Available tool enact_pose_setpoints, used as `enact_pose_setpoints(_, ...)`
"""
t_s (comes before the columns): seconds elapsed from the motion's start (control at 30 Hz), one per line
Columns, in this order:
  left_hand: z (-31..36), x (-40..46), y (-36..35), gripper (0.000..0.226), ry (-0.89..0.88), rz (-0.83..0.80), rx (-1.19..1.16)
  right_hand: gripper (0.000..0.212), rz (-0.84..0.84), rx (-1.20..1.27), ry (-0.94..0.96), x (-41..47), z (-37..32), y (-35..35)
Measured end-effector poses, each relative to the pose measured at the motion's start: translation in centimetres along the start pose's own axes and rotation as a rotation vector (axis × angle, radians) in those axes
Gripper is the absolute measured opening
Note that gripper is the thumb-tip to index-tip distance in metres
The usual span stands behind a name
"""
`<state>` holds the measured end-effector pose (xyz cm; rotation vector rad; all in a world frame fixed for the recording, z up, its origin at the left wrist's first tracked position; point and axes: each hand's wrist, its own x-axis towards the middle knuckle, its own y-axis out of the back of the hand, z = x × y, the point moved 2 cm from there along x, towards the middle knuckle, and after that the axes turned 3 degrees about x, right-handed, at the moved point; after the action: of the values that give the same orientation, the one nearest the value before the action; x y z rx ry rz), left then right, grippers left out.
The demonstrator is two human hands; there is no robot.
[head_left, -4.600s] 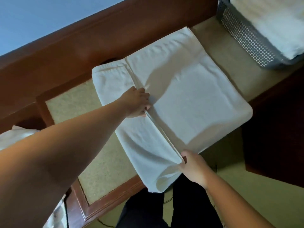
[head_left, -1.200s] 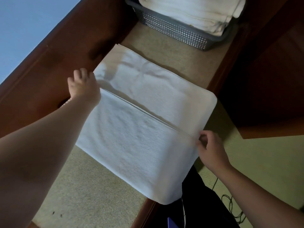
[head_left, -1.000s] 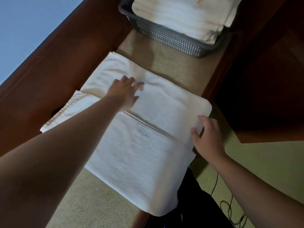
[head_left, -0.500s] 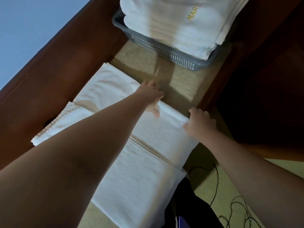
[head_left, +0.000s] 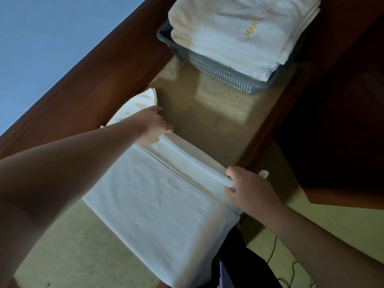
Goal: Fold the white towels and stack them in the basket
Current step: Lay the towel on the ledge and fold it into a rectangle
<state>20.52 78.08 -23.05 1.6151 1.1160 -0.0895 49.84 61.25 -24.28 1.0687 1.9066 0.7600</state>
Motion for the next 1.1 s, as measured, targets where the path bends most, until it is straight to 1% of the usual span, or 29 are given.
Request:
enact_pose_setpoints(0.07,-0.8,-2.4,-1.7,0.033,0.044,0.039,0.100,0.025,-0.009,-0.009,-0.031,-1.0,-1.0,-1.1)
enact_pose_setpoints(0.1,-1.1,-3.8,-2.5,0.036,0.070,0.045,0.124,0.025,-0.007,-0.027,-0.043,-1.5,-1.6,-1.6)
enact_pose_setpoints(0.17,-1.5,-6.0,-4.0,0.043,0.145,0.075,0.135,0.019,0.011,-0.065,-0.064,-2.4,-2.2,-2.3)
enact_pose_setpoints(0.2,-1.5,-7.2,-4.7,0.043,0.183,0.111,0.113,0.015,0.026,-0.092,-0.069,-3.0,-2.6,-2.6)
enact_pose_setpoints(0.23,-1.5,-8.5,-5.2,0.038,0.231,0.130,0.072,0.015,0.047,-0.112,-0.073,-3.7,-3.0,-2.9)
enact_pose_setpoints(0.3,-1.2,-10.9,-6.2,0.025,0.306,0.150,-0.044,0.025,0.093,-0.140,-0.067,-5.0,-3.6,-3.6)
enact_pose_setpoints(0.43,0.7,-15.0,-7.1,0.013,0.394,0.192,-0.255,0.034,0.197,-0.191,0.003,-7.6,-5.2,-5.0)
enact_pose_setpoints(0.5,1.5,-16.7,-7.9,0.017,0.435,0.184,-0.308,0.039,0.258,-0.209,0.089,-8.7,-6.2,-6.0)
enact_pose_setpoints(0.6,2.5,-18.9,-9.6,0.022,0.454,0.207,-0.266,0.042,0.255,-0.251,0.178,-10.1,-7.8,-7.6)
enact_pose_setpoints(0.73,4.2,-21.4,-12.0,0.023,0.492,0.389,-0.279,0.034,0.273,-0.296,0.278,-11.6,-9.3,-10.4)
enact_pose_setpoints(0.8,5.0,-22.5,-13.1,0.023,0.500,0.497,-0.296,0.025,0.275,-0.281,0.307,-12.2,-9.9,-11.6)
enact_pose_setpoints(0.87,5.4,-23.5,-14.3,0.024,0.524,0.546,-0.304,0.014,0.291,-0.248,0.341,-12.6,-10.6,-12.3)
enact_pose_setpoints(0.93,5.9,-24.3,-15.3,0.023,0.551,0.524,-0.313,0.007,0.315,-0.236,0.398,-12.9,-11.4,-12.8)
enact_pose_setpoints(0.97,6.3,-24.6,-15.7,0.022,0.569,0.493,-0.325,0.009,0.315,-0.238,0.424,-13.1,-11.6,-13.2)
enact_pose_setpoints(1.03,7.1,-24.7,-16.6,0.026,0.630,0.402,-0.404,0.025,0.265,-0.248,0.452,-13.1,-11.8,-14.3)
enact_pose_setpoints(1.07,7.6,-24.5,-16.9,0.028,0.676,0.350,-0.447,0.034,0.209,-0.259,0.438,-13.0,-11.6,-15.0)
enact_pose_setpoints(1.1,8.2,-24.1,-17.3,0.025,0.719,0.311,-0.502,0.041,0.147,-0.273,0.412,-12.8,-11.3,-15.8)
